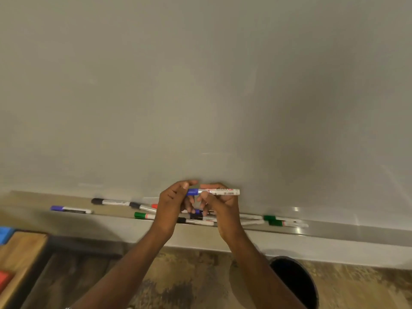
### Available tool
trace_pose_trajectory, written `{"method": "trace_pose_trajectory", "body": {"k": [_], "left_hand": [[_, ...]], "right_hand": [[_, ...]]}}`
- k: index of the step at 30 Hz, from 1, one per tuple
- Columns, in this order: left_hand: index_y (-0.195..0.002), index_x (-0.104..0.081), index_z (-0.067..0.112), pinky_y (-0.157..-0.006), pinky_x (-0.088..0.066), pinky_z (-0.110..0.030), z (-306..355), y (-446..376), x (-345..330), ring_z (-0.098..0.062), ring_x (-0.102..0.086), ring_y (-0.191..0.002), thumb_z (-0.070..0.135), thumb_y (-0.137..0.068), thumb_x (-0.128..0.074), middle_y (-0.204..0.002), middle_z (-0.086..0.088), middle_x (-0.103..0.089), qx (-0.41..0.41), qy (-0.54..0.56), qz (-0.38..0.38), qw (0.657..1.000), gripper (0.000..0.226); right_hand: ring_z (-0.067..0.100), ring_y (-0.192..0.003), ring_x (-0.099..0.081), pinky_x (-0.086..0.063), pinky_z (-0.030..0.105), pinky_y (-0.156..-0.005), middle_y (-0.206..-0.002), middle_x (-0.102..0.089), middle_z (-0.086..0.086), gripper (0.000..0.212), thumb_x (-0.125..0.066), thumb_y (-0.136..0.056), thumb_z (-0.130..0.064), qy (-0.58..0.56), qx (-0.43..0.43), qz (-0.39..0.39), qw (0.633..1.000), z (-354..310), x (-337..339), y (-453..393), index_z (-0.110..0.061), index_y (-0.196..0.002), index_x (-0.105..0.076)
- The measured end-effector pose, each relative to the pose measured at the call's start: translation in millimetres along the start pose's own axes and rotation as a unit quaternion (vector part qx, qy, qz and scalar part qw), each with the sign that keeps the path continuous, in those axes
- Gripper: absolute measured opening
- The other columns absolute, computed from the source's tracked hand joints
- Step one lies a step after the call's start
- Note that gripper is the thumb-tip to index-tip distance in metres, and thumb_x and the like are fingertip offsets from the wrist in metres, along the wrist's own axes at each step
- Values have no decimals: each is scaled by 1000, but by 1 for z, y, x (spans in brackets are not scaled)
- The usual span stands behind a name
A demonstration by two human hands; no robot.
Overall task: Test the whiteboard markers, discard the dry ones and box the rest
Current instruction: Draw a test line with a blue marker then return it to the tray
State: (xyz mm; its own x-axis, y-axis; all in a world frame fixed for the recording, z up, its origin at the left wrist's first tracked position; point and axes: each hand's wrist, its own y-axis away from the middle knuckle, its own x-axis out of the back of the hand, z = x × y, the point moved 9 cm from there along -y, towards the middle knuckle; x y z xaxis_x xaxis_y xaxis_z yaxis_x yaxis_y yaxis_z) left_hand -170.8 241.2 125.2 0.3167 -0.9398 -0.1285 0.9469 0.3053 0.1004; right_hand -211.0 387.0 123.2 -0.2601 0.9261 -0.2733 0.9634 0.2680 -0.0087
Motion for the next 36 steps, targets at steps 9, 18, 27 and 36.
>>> {"method": "trace_pose_trajectory", "body": {"k": [9,18,27,36], "left_hand": [[-118,-65,9,-86,-59,-32,50,21,96,-26,-70,-109,34,-98,-45,-118,-14,-73,-30,233,67,970,38],[-108,-70,11,-60,-56,-20,68,22,203,-15,-72,-76,29,-105,-46,-94,-7,-77,9,301,156,941,30],[-106,-70,14,-83,-60,-33,86,7,252,-27,-75,-98,31,-106,-47,-104,-8,-78,12,308,184,933,29],[-103,-61,10,-90,-59,-41,89,-5,263,-25,-76,-97,35,-107,-43,-111,-16,-76,63,464,214,857,31]], "right_hand": [[25,-52,-64,-52,28,-48,-67,-70,16,19,-71,-92,-27,-21,20,45,999,1,-145,1,-13,-79,-75],[24,-55,-64,-55,27,-58,-63,-67,13,27,-69,-94,-23,0,56,158,986,23,-259,13,0,-80,-69],[15,-56,-66,-55,23,-58,-62,-69,4,21,-65,-97,-9,13,86,175,981,14,-315,-2,-10,-77,-70],[27,-49,-52,-44,29,-48,-60,-57,18,18,-57,-91,-16,-100,130,208,964,-3,-319,-11,-4,-77,-57]]}}
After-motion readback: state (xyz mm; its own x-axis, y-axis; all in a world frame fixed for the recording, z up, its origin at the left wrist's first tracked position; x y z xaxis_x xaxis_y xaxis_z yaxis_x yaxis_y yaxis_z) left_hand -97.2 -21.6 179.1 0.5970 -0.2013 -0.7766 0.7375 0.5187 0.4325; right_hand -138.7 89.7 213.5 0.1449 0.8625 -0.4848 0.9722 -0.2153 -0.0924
